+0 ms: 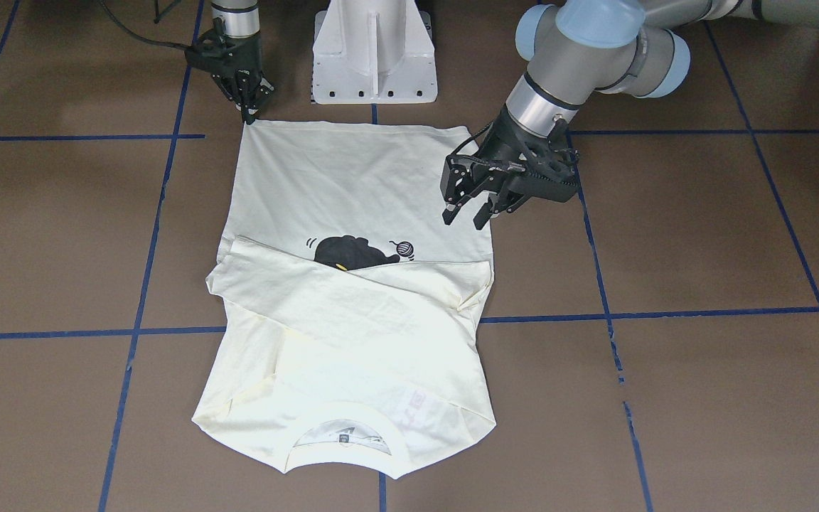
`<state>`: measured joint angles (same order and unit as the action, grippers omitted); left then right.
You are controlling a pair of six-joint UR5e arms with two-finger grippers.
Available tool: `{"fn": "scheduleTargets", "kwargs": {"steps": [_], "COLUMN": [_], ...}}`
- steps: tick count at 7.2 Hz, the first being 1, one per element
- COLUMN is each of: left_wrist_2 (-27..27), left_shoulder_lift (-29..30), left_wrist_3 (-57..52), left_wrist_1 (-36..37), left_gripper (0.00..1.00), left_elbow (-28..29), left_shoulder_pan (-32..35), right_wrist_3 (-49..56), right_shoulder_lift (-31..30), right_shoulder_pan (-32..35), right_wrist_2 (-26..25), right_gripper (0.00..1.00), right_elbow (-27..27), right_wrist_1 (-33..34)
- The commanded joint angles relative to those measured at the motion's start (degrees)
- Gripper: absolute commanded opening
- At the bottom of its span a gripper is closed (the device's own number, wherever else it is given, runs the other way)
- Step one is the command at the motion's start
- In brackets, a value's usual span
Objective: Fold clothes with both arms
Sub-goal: 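Grasp both hem corners nearest the robot with left and right grippers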
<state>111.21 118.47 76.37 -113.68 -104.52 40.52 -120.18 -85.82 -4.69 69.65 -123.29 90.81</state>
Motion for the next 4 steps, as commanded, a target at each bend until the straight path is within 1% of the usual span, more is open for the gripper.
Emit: {"fn": "scheduleTargets", "kwargs": {"steps": [1,2,3,4], "left_wrist_2": [-3.26,-8.5,-12.9,-13.12], "left_shoulder_lift": [-8.3,-12.6,-15.95,-16.33], "left_wrist_3": [6.89,11.38,13.69,14.67], "left_wrist_1": [0.47,0.65,0.74,0.74], "left_gripper": [0.62,0.62,0.62,0.62], "left_elbow": [-5.84,-9.43,-12.25,-12.54], "left_shoulder_pan": [-3.48,-9.0,-13.58,-14.23], "right_wrist_3": [0.73,0.82,1.52,4.22], "right_shoulder_lift": [-2.57,-5.38,-7.06,-8.21], "right_shoulder_pan": [0.21,0.3,0.38,1.25], "right_wrist_2": [0.48,0.83,0.92,1.1], "right_gripper": [0.0,0.0,0.0,0.0], "right_elbow": [-2.99,-5.45,-5.65,-5.65], "right_wrist_1": [-0.02,-0.02,-0.02,-0.11]}}
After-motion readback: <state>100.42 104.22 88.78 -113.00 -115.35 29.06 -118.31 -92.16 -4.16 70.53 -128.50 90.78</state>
